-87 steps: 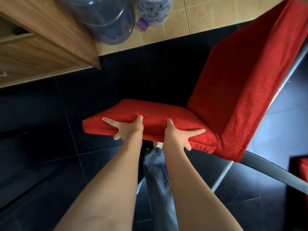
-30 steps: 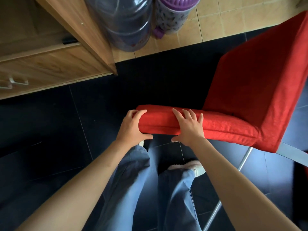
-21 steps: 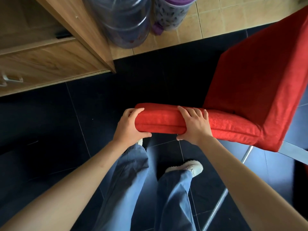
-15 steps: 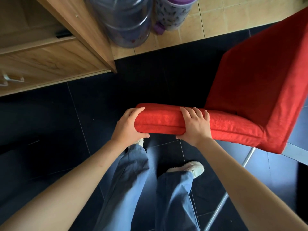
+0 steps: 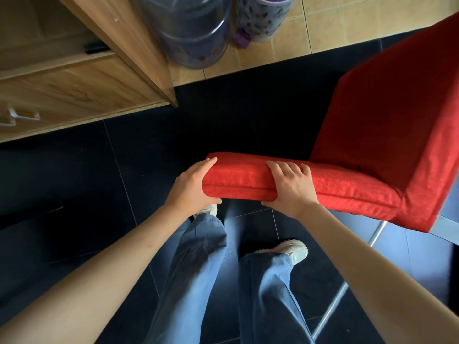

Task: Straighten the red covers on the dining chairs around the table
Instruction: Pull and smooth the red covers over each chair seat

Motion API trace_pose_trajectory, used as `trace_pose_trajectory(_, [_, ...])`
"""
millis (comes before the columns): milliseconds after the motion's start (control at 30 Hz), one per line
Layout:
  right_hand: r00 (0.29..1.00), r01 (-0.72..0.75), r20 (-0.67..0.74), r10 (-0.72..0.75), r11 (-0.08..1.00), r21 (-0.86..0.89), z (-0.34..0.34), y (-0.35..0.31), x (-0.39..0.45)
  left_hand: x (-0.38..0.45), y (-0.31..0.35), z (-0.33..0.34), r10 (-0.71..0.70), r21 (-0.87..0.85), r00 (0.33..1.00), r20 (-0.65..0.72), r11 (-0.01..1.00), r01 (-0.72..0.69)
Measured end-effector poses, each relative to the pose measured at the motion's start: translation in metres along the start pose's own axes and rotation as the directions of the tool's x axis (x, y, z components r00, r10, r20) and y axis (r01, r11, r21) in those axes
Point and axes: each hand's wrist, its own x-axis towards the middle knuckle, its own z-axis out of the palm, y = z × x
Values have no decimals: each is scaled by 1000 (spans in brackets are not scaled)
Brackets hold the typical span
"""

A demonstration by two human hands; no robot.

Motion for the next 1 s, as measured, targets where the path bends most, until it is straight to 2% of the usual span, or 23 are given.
trace_pose_trajectory(133, [996, -5, -87, 7, 1000, 21, 2, -1, 1, 1, -1, -3, -2, 4, 1000, 0, 1000, 2])
trace_pose_trajectory(400, [999, 15, -30, -15, 1000, 16, -13, 3, -6, -4, 15, -9, 16, 12, 1000, 9, 1000, -16])
trace_pose_trajectory(567, [996, 29, -91, -24, 998, 51, -28, 5, -7, -3, 24, -18, 47, 7, 998, -47, 999, -47])
trace_pose_trajectory(667, [990, 53, -137, -45, 997, 49, -39, 10, -4, -6, 25, -19, 6, -114, 988, -153, 993, -24])
trace_pose_trajectory(767, [984, 69, -165, -62, 997, 36, -46, 12, -1, -4, 26, -20, -35, -231, 983, -180, 973, -8])
trace_pose_trajectory(1000, [981, 40, -189, -31, 998, 46, -59, 17, -2, 0, 38, -32, -29, -269, 984, -173, 963, -19])
